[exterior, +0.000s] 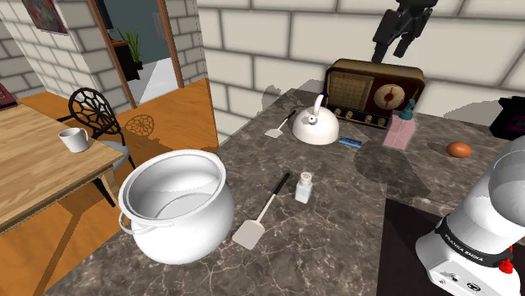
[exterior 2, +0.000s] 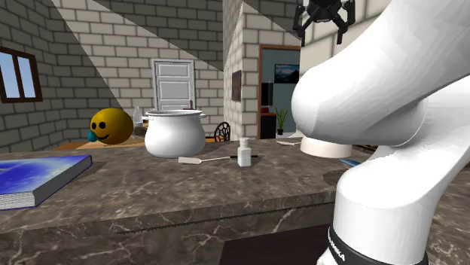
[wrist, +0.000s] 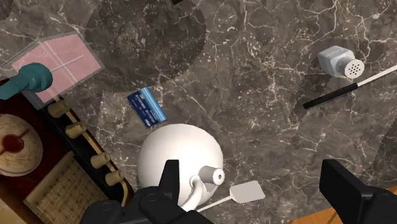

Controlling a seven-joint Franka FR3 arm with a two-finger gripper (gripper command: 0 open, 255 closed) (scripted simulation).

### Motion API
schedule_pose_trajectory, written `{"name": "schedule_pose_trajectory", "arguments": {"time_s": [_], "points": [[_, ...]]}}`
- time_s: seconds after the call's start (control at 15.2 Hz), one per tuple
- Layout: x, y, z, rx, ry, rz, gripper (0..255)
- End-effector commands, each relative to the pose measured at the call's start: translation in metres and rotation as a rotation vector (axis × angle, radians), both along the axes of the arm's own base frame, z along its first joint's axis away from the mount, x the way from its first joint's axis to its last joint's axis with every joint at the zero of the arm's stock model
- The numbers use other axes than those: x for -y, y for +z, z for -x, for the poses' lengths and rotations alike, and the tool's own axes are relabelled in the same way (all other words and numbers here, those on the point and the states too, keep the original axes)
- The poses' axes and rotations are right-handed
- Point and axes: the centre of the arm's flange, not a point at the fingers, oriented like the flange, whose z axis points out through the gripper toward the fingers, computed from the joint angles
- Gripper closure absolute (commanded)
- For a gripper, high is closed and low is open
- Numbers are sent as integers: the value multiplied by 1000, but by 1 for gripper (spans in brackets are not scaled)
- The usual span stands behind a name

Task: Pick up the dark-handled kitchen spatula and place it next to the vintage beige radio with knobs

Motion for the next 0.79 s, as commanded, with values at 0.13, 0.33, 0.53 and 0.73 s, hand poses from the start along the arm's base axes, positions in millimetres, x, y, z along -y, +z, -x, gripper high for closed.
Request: {"name": "schedule_pose_trajectory", "arguments": {"time_s": [0.13,0.33,0.53,0.73], "points": [[-19,-19,4,-3,-64,-4,0],[-48,-46,8,-8,-160,-10,0],[-77,-74,9,-14,-256,-15,0],[-106,-102,7,-19,-352,-21,0]]}}
